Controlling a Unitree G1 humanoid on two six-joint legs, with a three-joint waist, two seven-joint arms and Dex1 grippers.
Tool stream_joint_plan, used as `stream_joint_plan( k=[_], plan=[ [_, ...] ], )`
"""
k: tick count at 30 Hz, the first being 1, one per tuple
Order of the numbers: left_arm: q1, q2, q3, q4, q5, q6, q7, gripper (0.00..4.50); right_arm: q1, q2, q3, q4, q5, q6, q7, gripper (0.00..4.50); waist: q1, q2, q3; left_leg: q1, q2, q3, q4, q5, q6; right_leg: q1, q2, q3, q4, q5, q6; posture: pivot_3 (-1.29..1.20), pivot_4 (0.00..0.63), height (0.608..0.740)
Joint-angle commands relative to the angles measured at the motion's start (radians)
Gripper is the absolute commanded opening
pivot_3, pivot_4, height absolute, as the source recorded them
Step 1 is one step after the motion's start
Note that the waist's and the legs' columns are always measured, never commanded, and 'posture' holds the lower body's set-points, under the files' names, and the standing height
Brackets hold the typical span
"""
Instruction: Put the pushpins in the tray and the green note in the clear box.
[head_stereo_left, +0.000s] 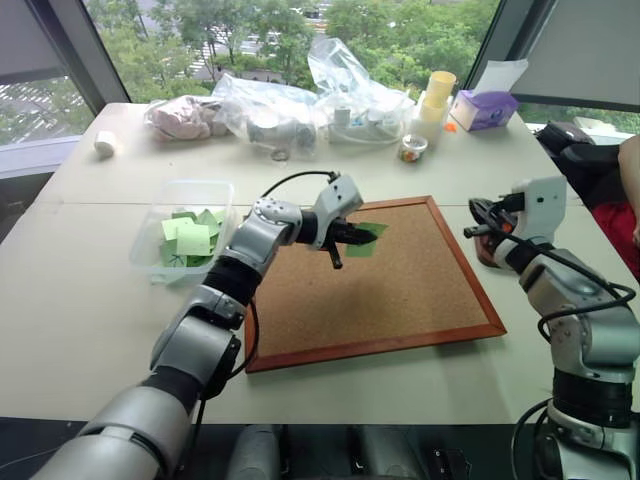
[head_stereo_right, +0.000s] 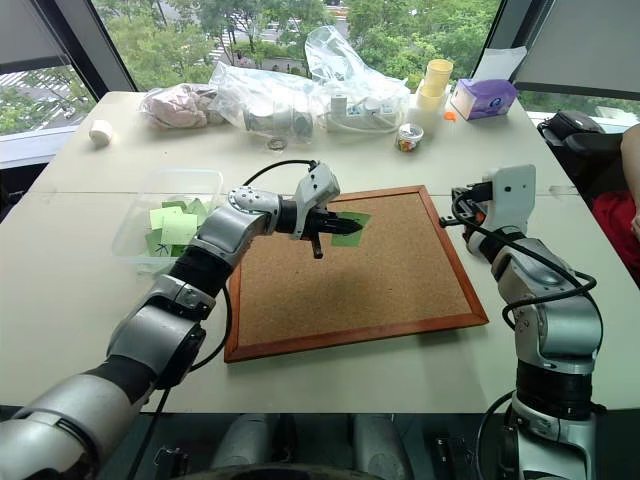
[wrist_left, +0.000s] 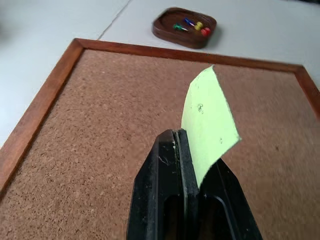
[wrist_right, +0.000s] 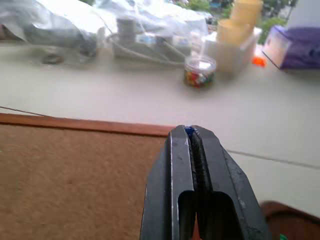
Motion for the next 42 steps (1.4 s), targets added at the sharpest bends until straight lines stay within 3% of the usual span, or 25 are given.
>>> stream_joint_plan(
  k=[1,12,15,22,30,33,35,38,42],
  plan=[
    [-0.020,0.052,-0.062,-0.151,0.047,-0.061,-0.069,0.09,-0.038,-0.030,-0.031,0.121,-0.031,0.008,-0.031,0.00,-0.001,0.000,0.000,0.000,0.000,0.000,0.000,0.000,0.000,0.000,0.000,0.000,0.000,0.000,0.000,0.00,0.150,0.738],
    [-0.002,0.101,-0.076,-0.228,0.076,-0.060,-0.065,0.09,-0.155,-0.072,-0.004,0.467,-0.105,-0.103,-0.035,0.00,-0.004,0.002,0.000,0.000,0.000,0.000,0.000,0.000,0.001,0.000,0.001,0.001,0.000,0.000,0.000,0.00,0.150,0.738],
    [0.024,0.109,-0.068,-0.254,0.070,-0.033,-0.050,0.00,-0.166,-0.062,-0.008,0.498,-0.109,-0.113,-0.044,0.92,-0.004,0.002,0.001,0.000,0.000,0.000,0.000,0.000,0.001,0.000,0.001,0.001,0.000,0.000,0.000,0.00,0.150,0.738],
    [0.049,0.124,-0.066,-0.293,0.064,0.003,-0.036,0.00,-0.166,-0.058,-0.015,0.522,-0.114,-0.137,-0.056,4.44,-0.005,0.003,0.001,0.000,0.001,0.000,0.000,0.000,0.000,-0.001,0.001,0.001,0.001,0.000,0.000,0.00,0.150,0.738],
    [0.053,0.113,-0.048,-0.317,0.046,0.039,-0.015,0.00,-0.168,-0.040,-0.058,0.466,-0.085,-0.200,-0.074,4.44,-0.004,0.004,0.001,0.000,0.000,0.001,0.000,0.000,0.000,0.000,0.001,0.001,0.001,0.000,0.000,0.00,0.150,0.738],
    [0.052,0.150,0.015,-0.367,0.007,0.102,-0.013,0.00,-0.145,-0.060,-0.029,0.339,-0.061,-0.216,-0.001,4.44,-0.009,0.006,0.002,0.000,0.001,0.001,0.000,0.000,0.000,-0.001,0.001,0.001,0.001,0.000,0.000,0.00,0.150,0.738],
    [0.044,0.182,0.087,-0.407,-0.032,0.195,0.018,0.00,-0.121,-0.081,0.027,0.213,-0.027,-0.197,0.097,4.44,-0.013,0.007,0.003,0.000,0.001,0.000,0.000,0.000,0.000,-0.001,0.002,0.001,0.001,0.000,0.000,0.00,0.150,0.738],
    [0.019,0.265,0.272,-0.448,0.011,0.461,0.256,0.00,-0.084,-0.092,0.139,-0.066,0.167,-0.093,0.303,4.44,-0.033,0.007,0.003,0.000,0.002,-0.001,0.000,0.000,0.000,-0.001,0.003,0.001,0.002,0.000,0.001,0.00,0.150,0.738],
    [0.122,0.403,0.282,-0.616,0.138,0.727,0.433,0.00,-0.068,-0.106,0.248,-0.148,0.217,-0.048,0.407,4.44,-0.045,0.007,0.003,0.001,0.004,-0.003,-0.001,0.000,0.001,-0.001,0.004,0.001,0.003,0.000,0.000,0.00,0.150,0.738]
  ],
)
